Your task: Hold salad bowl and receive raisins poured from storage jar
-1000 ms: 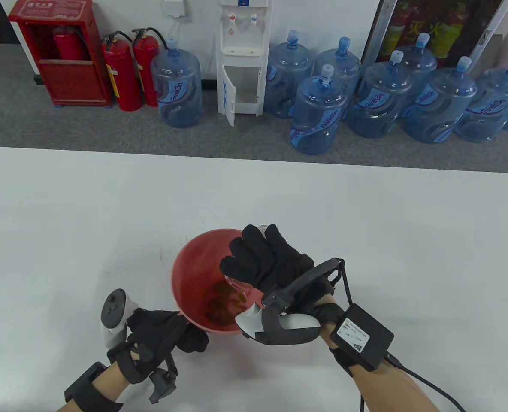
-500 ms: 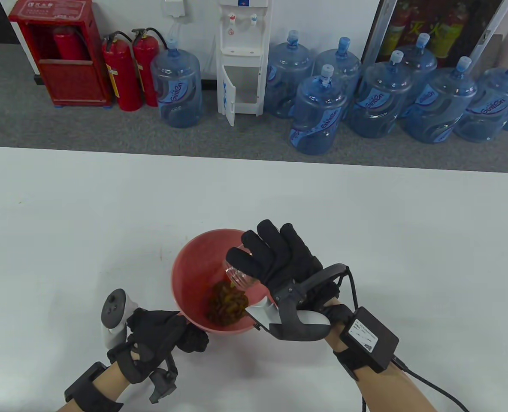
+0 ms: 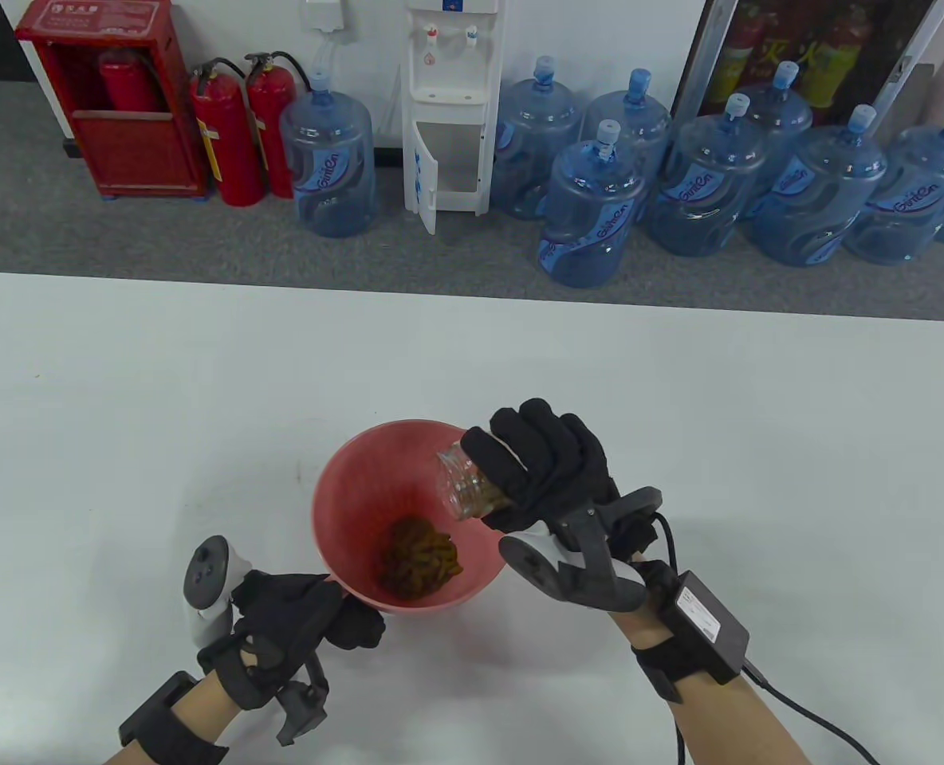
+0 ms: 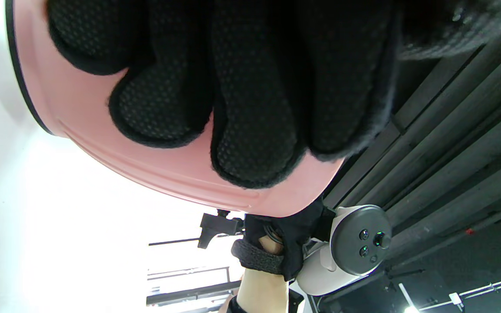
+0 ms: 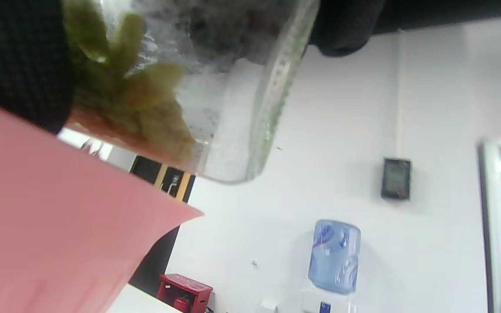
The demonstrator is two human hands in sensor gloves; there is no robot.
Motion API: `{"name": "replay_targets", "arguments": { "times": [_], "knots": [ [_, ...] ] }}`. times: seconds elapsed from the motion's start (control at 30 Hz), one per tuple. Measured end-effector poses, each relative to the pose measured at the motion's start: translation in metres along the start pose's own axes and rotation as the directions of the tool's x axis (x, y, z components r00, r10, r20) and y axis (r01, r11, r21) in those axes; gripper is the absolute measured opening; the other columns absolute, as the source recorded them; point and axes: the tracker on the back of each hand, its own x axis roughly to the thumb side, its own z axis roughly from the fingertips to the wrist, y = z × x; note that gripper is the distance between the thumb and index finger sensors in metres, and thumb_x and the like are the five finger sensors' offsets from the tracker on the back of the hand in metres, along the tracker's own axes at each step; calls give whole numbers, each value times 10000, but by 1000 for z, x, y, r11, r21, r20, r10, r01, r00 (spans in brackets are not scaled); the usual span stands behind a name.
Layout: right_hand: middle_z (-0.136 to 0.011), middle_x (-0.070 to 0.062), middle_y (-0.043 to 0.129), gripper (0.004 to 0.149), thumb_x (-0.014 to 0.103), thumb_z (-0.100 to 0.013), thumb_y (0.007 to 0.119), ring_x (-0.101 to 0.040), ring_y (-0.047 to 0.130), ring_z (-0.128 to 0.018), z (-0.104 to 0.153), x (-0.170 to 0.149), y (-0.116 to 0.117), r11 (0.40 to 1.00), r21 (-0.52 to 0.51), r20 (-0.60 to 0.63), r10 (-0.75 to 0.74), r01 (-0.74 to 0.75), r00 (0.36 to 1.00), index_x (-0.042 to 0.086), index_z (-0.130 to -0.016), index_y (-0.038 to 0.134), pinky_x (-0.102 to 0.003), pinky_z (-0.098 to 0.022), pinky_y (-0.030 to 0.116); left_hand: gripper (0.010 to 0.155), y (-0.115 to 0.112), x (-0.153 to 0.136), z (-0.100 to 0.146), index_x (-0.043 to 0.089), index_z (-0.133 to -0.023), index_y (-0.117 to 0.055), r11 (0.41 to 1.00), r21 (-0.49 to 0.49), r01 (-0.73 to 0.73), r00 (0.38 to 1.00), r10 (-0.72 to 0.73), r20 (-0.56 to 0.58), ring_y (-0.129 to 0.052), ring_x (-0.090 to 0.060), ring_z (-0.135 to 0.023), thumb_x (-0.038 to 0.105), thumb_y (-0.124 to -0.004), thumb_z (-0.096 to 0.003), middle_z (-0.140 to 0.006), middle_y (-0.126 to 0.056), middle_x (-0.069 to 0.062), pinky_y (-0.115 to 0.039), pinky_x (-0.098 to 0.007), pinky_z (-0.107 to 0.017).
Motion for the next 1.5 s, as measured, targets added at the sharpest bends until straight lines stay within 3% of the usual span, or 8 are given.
{"name": "replay_targets", "arguments": {
  "times": [0.2,0.4,0.53,0.8,0.93,1.13,1.27,1.5],
  "knots": [
    [-1080,42,506,1066,679,-210,925,-223,705,-999,14,-51,7,954,-7,-265,-291,300,919,344,-1018,318,-469,-734,650,418,2,1,0,266,-408,-1028,1000,15,2,1000,-2,1,-1039,-316,-519,525,-701,-417,-467,-1111,35,-772,-502,-500],
    [-1035,14,600,1094,673,-185,997,-264,800,-962,39,-121,36,811,-48,-552,-508,583,661,307,-1012,381,-476,-689,735,419,3,2,0,264,-409,-1029,1000,19,3,1000,-3,7,-1039,-318,-518,525,-701,-417,-466,-1112,33,-772,-502,-501],
    [-1035,43,619,1079,679,-187,1003,-235,698,-976,59,-162,59,789,-87,-686,-490,608,537,329,-1014,405,-458,-705,656,419,4,1,1,264,-410,-1028,1000,20,3,1000,-3,5,-1038,-316,-520,524,-701,-418,-467,-1111,35,-771,-503,-501],
    [-1036,6,578,1090,603,-193,1036,-270,759,-950,86,-207,98,854,23,-817,-283,519,502,295,-1008,380,-420,-691,738,419,4,2,1,265,-409,-1029,1000,22,3,1000,-3,4,-1039,-317,-517,525,-701,-418,-467,-1111,33,-772,-503,-499],
    [-1037,-1,560,1085,590,-202,1037,-272,759,-955,96,-215,113,832,61,-850,-247,551,465,288,-1003,371,-417,-683,753,418,5,2,1,265,-410,-1028,1000,23,3,1000,-3,7,-1039,-317,-517,525,-700,-418,-468,-1111,33,-772,-502,-500],
    [-1038,-4,555,1096,586,-203,1033,-256,750,-966,103,-215,123,839,127,-842,-191,529,505,289,-1007,349,-422,-699,731,419,5,2,1,265,-410,-1029,1000,22,5,1000,-5,10,-1038,-318,-518,525,-701,-418,-467,-1112,34,-772,-504,-499],
    [-1041,-10,540,1093,579,-211,1028,-265,733,-971,109,-214,131,819,135,-849,-194,558,491,287,-1005,337,-433,-702,718,418,4,1,1,265,-411,-1028,1000,18,5,1000,-5,6,-1039,-318,-517,524,-701,-418,-468,-1111,34,-772,-503,-500],
    [-1061,-38,451,1088,616,-262,944,-288,682,-978,119,-215,135,785,148,-874,-180,601,450,267,-1007,232,-492,-720,628,418,3,1,2,265,-411,-1027,1000,25,17,1000,-17,4,-1037,-318,-518,525,-700,-419,-468,-1110,33,-770,-504,-500]
  ]
}}
